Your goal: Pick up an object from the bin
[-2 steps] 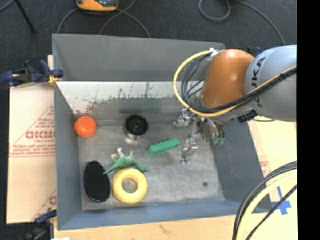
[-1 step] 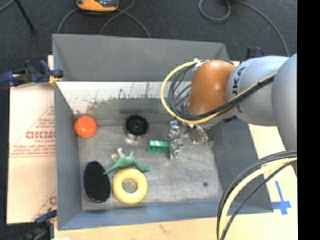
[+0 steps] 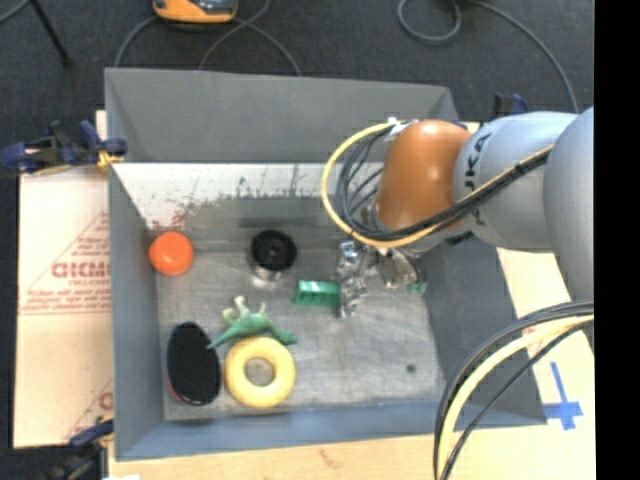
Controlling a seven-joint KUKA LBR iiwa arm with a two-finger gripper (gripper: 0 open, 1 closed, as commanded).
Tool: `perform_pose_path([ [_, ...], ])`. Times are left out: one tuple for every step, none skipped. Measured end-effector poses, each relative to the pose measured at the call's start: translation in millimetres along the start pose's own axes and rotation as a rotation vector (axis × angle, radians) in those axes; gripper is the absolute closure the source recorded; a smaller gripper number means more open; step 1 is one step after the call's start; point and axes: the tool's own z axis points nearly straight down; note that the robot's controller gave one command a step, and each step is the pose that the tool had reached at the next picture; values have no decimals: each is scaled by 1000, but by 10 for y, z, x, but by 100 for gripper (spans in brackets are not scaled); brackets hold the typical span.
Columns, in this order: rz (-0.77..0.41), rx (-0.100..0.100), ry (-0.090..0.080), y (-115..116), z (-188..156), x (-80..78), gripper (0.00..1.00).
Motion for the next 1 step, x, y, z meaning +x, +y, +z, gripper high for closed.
perform_pose_path([
  [-79, -3, 9, 31, -1124, 79, 100],
])
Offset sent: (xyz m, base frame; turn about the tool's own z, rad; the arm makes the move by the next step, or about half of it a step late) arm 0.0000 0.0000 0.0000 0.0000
